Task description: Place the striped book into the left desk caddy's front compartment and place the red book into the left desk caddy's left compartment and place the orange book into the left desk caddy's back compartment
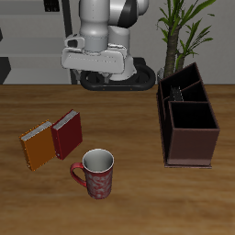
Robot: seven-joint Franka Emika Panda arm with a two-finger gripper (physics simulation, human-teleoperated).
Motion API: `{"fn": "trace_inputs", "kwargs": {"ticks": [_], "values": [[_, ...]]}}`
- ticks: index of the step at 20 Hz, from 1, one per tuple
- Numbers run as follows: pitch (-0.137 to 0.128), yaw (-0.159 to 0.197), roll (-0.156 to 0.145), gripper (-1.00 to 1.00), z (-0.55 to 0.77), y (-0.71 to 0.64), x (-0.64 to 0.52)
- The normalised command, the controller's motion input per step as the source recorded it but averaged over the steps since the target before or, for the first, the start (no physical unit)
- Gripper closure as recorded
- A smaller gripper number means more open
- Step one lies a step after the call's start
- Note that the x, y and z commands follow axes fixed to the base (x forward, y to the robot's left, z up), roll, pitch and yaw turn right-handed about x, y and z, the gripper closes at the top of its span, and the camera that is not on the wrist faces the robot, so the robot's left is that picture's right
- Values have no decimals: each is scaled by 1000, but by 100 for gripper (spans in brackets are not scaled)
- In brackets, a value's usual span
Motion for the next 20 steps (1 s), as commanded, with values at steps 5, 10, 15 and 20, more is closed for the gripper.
{"fn": "trace_inputs", "kwargs": {"ticks": [5, 10, 15, 20], "values": [[18, -6, -5, -100, 10, -134, 56], [46, -13, -24, -100, 106, -503, 272], [-21, 11, -35, -100, 100, -278, 168], [-37, -37, -12, -100, -100, -150, 144]]}}
